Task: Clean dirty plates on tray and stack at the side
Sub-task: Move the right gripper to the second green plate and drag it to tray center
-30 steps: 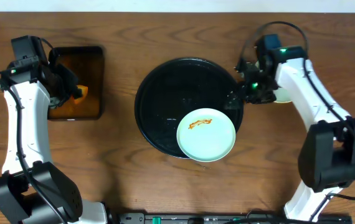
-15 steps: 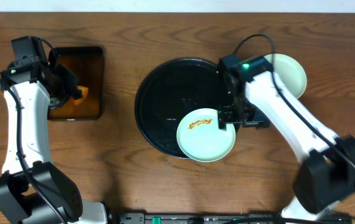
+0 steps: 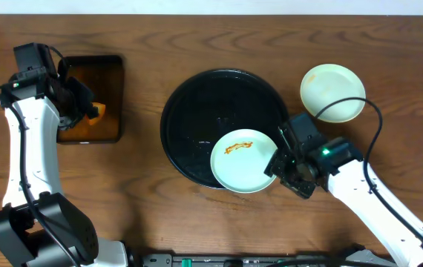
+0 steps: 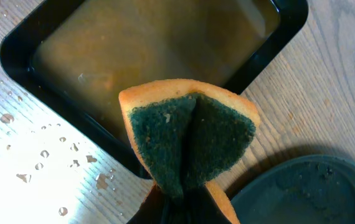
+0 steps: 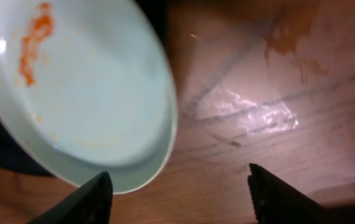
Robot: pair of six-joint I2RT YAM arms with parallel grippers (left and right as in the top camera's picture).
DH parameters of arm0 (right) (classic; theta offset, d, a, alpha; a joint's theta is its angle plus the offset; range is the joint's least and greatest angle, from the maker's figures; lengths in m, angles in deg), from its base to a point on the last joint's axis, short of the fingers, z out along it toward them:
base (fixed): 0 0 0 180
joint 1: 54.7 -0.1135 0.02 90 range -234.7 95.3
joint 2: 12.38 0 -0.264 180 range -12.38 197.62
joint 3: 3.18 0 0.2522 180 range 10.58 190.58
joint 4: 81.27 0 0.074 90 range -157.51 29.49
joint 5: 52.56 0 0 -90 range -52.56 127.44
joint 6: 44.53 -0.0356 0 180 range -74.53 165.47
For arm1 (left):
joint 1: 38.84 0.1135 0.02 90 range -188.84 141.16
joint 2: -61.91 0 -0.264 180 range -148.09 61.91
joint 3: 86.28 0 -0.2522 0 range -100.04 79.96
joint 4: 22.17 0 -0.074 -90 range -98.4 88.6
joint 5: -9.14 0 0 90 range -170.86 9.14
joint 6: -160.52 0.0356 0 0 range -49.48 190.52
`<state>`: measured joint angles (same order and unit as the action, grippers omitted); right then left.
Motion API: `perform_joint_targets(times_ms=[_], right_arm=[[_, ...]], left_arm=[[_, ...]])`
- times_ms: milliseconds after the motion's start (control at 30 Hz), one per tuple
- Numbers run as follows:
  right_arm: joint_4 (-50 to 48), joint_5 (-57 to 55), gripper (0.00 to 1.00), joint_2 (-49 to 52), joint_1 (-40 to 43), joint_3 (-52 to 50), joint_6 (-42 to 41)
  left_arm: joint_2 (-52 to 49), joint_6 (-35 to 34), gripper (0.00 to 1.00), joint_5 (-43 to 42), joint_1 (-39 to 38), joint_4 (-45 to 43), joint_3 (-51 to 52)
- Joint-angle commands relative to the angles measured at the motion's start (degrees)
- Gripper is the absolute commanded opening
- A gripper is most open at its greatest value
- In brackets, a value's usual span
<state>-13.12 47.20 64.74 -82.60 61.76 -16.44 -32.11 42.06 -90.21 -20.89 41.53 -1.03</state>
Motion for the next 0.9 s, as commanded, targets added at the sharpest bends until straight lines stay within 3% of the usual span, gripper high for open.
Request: perform_joint_targets(times_ms=[0,167,233,300,433,467,533,600,733,867], right_arm=[[-0.87,1.25,0.65,2.99,-1.05,-1.07,-6.12],[-4.33,1.49,0.51,9.66,-5.77,-1.05,-11.04],[-6.36,2.16,0.51,11.89,-7.63,-1.05,-12.02],[-9.07,2.89,0.59,14.05,-9.22,-1.05,-12.07],[-10.16,2.91,0.57,16.72,-10.05,-1.05,-13.49],[-10.34,2.93,0.54,16.98,-10.01,-1.05,-13.46],[-11.43,2.97,0.25,17.40,-10.01,-1.03,-13.09],[-11.52,2.93,0.08,17.38,-10.01,-0.55,-12.37],[-10.12,2.03,0.02,17.38,-10.01,1.97,-9.40],[-6.38,-2.01,0.02,17.38,-10.01,6.64,-5.68]], left_arm=[[-0.28,0.37,0.08,-0.50,0.09,0.00,0.33],[-0.28,0.39,0.08,-0.50,0.09,-0.04,0.33],[-0.28,0.39,0.09,-0.50,0.09,-0.04,0.33],[-0.28,0.37,0.08,-0.50,0.09,-0.07,0.33],[-0.28,0.39,0.08,-0.50,0.09,-0.07,0.33],[-0.28,0.39,0.08,-0.50,0.09,-0.07,0.33],[-0.28,0.37,0.08,-0.50,0.09,-0.07,0.33],[-0.28,0.37,0.08,-0.50,0.09,-0.07,0.33],[-0.28,0.37,0.08,-0.50,0.09,-0.07,0.33],[-0.28,0.37,0.08,-0.50,0.09,-0.07,0.33]])
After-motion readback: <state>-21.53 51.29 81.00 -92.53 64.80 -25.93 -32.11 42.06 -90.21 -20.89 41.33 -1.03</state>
